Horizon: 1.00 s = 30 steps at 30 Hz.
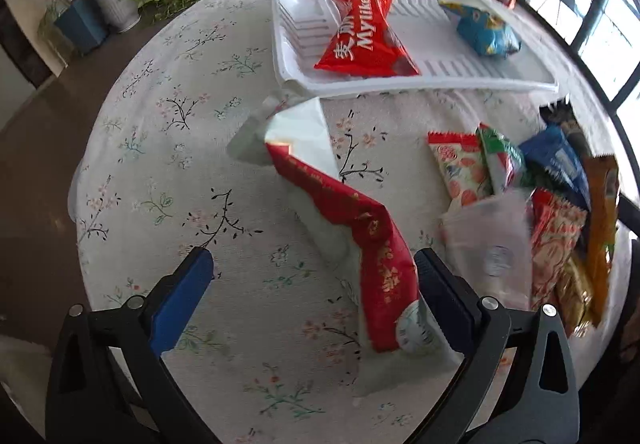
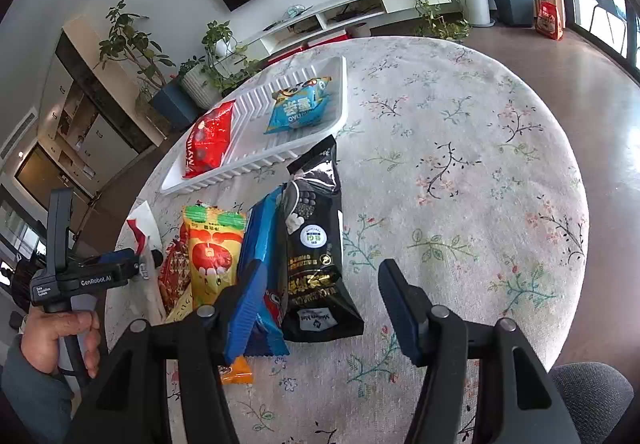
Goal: Organize snacks
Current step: 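Move both tools back toward the remaining snack pile, then grasp the long red-and-white snack with the left gripper while the right gripper grasps the black packet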
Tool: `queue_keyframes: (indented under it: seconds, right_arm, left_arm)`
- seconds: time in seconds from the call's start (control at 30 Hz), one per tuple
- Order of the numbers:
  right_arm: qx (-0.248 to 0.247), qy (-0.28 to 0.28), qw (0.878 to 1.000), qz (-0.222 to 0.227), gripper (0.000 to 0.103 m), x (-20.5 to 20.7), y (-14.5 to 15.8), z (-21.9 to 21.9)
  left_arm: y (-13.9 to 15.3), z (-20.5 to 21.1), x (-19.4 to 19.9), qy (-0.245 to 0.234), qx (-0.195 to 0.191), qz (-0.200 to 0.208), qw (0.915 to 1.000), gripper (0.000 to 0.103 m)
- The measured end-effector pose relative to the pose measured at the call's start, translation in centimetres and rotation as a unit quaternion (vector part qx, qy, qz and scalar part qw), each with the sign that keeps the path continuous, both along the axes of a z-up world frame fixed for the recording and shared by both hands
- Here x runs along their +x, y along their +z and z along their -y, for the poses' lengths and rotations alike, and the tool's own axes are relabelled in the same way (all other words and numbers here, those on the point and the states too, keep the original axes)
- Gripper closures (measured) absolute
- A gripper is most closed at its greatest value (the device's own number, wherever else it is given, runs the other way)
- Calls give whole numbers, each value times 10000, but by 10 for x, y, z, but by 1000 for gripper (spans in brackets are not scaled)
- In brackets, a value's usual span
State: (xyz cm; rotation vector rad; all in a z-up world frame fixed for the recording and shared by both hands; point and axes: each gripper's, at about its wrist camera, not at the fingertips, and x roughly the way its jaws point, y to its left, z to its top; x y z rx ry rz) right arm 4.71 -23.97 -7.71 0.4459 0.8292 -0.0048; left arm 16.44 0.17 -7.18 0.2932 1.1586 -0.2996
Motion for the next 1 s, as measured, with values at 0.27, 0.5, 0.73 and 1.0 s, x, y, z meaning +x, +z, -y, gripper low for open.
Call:
queue_keyframes:
  seconds: [0.27, 0.5, 0.73, 1.0]
  right_arm:
    - [-299, 53, 9995, 27, 41, 2, 10, -6]
    - [-416, 36, 9990, -133, 41, 11, 12, -2]
    - [-674, 133, 9971, -313, 32, 20, 10, -2]
    - [-827, 304, 9952, -419, 32, 38, 7, -8]
  left_arm:
    - [-2, -2, 12, -23, -347, 59, 9994, 51]
    - [2, 11, 3, -517, -131, 187, 9984, 78]
    - [5, -5, -11, -434, -618, 219, 9969, 82]
    - [15, -27, -27, -234, -1201, 253, 9922, 83]
